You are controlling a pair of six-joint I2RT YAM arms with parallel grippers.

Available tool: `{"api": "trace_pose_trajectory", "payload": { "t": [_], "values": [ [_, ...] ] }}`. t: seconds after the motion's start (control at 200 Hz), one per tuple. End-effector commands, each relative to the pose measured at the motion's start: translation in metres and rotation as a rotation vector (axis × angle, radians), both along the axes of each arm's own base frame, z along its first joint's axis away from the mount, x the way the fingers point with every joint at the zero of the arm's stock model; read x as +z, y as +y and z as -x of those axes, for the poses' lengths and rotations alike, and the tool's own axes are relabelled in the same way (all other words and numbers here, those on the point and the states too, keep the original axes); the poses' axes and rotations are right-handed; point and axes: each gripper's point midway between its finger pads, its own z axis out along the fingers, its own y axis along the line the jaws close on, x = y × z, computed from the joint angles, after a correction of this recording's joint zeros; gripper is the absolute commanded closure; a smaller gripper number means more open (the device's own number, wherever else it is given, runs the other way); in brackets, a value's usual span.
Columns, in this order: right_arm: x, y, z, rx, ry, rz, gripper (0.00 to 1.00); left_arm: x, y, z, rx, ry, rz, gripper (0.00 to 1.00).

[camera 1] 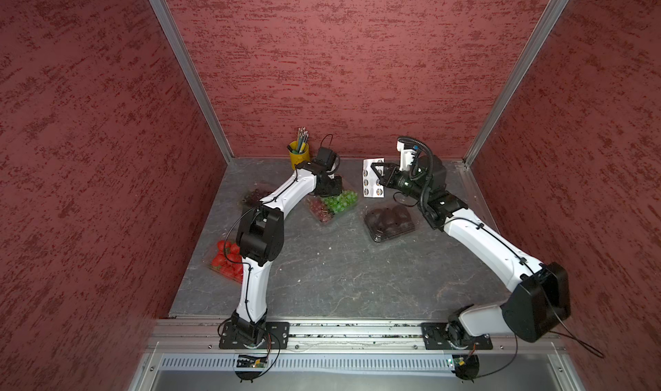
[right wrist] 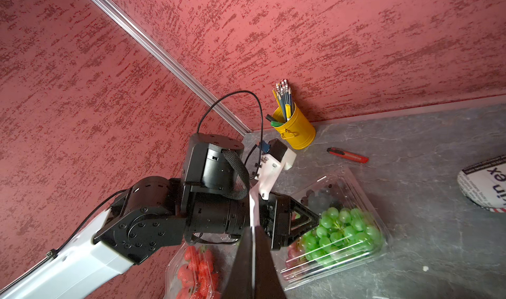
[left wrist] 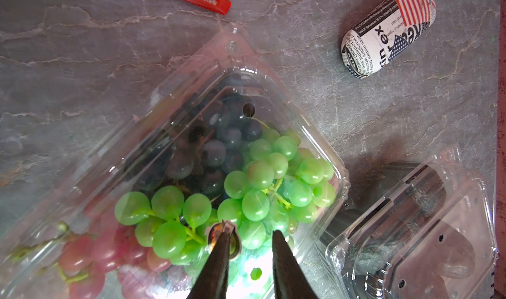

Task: Label fruit boxes
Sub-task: Stick the label on the fruit box.

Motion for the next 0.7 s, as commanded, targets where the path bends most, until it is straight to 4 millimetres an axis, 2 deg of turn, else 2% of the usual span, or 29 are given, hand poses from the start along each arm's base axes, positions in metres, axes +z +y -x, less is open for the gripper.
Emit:
{"api": "trace_pose_trajectory", "payload": {
  "t": [0.0,0.215,0.451,0.691],
  "values": [
    [0.009,-0.003,0.001,-0.003,-0.024,-0.022,1.0,-0.017,-0.002,0.007,0.0,0.047,-0.006,0.72],
    [0.01,-0.003,0.002,-0.004,-0.025,-0.023,1.0,-0.021,-0.001,0.008,0.005,0.054,-0.003,0.72],
    [0.01,-0.003,0.001,-0.004,-0.026,-0.025,1.0,-0.02,-0.016,0.014,-0.021,0.069,0.058,0.72],
    [0.011,-0.003,0.003,-0.003,-0.026,-0.025,1.0,-0.024,-0.022,0.013,-0.022,0.08,0.083,0.72]
  ]
}}
